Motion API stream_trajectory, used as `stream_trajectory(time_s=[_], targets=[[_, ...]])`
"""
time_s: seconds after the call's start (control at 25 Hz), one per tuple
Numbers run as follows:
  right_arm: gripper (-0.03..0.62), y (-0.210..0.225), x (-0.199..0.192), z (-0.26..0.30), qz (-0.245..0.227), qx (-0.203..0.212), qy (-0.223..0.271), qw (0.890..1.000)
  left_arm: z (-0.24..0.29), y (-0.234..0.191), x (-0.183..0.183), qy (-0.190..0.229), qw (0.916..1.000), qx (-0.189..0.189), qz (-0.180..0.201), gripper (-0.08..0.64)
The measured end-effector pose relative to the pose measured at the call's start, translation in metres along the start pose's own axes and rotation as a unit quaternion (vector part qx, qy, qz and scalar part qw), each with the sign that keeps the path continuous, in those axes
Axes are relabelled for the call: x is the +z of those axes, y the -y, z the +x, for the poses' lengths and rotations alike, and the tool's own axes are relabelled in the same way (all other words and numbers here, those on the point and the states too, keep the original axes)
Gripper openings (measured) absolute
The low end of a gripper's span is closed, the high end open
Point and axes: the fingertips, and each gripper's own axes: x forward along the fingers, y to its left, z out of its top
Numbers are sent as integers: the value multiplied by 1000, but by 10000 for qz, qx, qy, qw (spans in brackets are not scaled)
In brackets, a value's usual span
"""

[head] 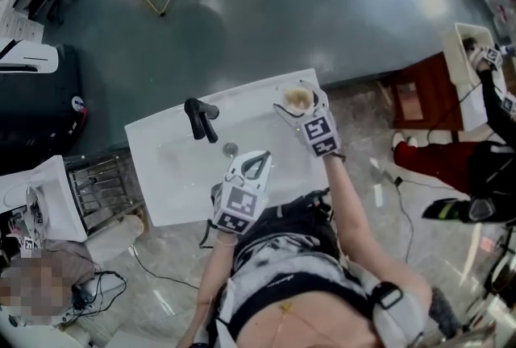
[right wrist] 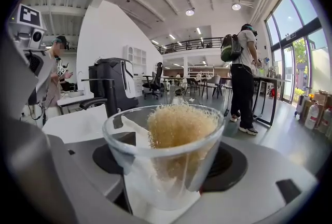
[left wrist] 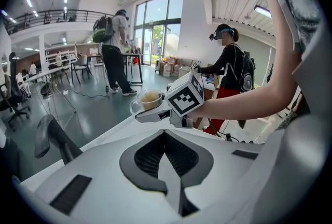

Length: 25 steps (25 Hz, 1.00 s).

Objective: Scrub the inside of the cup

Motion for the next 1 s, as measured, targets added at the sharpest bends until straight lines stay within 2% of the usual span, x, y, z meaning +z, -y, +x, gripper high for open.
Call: stream_trajectory(time_s=[0.72, 1.0], targets=[[399, 22, -20, 33, 194, -165, 97, 9996, 10, -12, -21, -324, 9991, -13, -259, 0], [399, 33, -32, 41, 299, -65, 203, 9993, 16, -9, -22, -378, 9989, -89, -275, 0]])
